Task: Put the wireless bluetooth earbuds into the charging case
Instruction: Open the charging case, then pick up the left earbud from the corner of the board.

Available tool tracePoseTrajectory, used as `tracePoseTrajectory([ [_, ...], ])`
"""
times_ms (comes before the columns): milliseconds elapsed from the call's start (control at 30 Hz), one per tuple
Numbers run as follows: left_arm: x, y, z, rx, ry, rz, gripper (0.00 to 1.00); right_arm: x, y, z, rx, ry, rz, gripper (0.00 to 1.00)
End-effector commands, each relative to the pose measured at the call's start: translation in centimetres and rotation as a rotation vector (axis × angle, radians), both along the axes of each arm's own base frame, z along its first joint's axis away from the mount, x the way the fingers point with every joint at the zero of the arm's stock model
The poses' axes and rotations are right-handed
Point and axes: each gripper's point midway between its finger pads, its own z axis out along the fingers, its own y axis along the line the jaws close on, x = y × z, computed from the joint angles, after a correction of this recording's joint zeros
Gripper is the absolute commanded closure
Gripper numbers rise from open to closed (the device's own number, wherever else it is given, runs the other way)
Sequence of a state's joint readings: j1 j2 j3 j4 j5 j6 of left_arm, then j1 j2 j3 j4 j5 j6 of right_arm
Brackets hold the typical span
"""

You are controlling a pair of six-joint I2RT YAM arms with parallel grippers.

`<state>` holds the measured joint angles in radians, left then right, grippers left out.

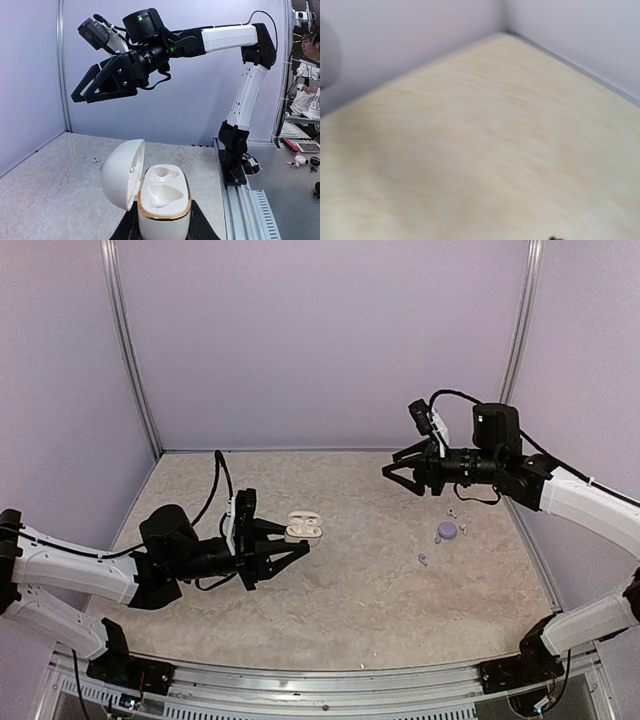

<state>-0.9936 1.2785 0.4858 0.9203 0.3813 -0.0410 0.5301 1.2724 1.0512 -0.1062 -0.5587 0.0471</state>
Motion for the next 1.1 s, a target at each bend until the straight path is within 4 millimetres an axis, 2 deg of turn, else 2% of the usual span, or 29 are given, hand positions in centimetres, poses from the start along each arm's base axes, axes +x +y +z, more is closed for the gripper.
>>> tracePoseTrajectory([
  [0,0.0,0.4,0.0,-0.028,-0.004,-0.015,0.96,5.2,-6.2,-3.7,-0.144,0.139,-0.287,0.45],
  [67,0.2,0.6,-0.1,-0.032,-0.002,-0.012,0.96,7.5,-9.4,-6.5,-0.245,0.216,-0.405,0.47],
  [167,0.3,0.9,-0.3,-0.039,0.002,-0.008,0.96,9.3,-13.1,-9.4,-0.347,0.308,-0.515,0.47],
  [333,0.4,1.2,-0.5,-0.040,-0.001,-0.008,0.96,11.2,-16.3,-14.1,-0.495,0.400,-0.570,0.50],
  [567,0.4,1.3,-0.7,-0.045,0.000,-0.021,0.96,13.0,-17.5,-19.4,-0.635,0.499,-0.573,0.51],
  [867,0.4,1.6,-1.0,-0.041,0.001,-0.015,0.96,15.9,-19.3,-22.3,-0.699,0.541,-0.608,0.51],
  [1067,0.3,1.5,-1.0,-0.039,0.000,-0.022,0.96,16.5,-20.7,-24.5,-0.707,0.597,-0.606,0.54],
])
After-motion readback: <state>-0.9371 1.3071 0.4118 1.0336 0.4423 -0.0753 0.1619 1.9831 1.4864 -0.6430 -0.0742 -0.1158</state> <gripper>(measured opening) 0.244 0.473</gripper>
